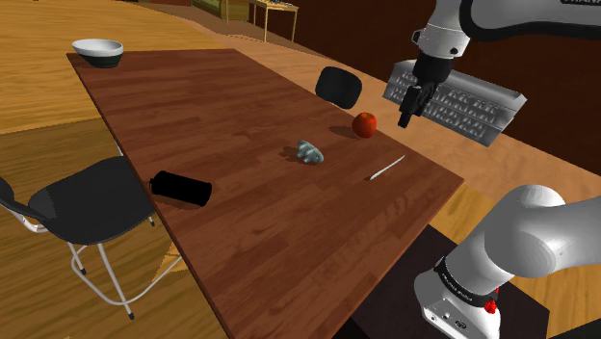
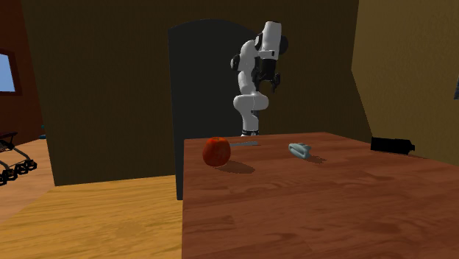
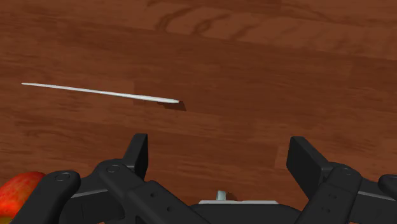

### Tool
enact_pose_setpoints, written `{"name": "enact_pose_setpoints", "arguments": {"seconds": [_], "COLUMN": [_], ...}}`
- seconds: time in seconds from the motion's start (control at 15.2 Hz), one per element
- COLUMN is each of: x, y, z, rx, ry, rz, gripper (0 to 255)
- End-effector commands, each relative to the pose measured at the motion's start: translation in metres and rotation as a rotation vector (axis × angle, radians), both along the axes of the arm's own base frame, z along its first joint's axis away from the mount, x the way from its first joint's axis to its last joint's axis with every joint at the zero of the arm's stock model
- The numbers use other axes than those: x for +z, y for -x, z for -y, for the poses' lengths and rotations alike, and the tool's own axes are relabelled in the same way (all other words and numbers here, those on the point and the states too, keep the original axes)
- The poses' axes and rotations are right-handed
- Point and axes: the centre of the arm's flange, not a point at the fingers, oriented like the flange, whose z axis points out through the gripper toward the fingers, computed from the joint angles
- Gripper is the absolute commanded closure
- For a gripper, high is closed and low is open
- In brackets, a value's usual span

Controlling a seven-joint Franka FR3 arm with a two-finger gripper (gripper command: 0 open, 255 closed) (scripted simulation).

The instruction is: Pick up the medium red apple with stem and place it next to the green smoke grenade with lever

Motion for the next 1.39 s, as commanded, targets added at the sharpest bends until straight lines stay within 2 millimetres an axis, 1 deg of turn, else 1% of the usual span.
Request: {"name": "enact_pose_setpoints", "arguments": {"seconds": [0.0,0.66,1.32], "x": [0.0,-0.039,-0.078], "y": [0.0,-0.074,-0.155], "z": [0.0,0.101,0.196], "rx": [0.0,0.076,0.153], "ry": [0.0,0.0,0.0], "rz": [0.0,0.003,0.007], "gripper": [0,0,0]}}
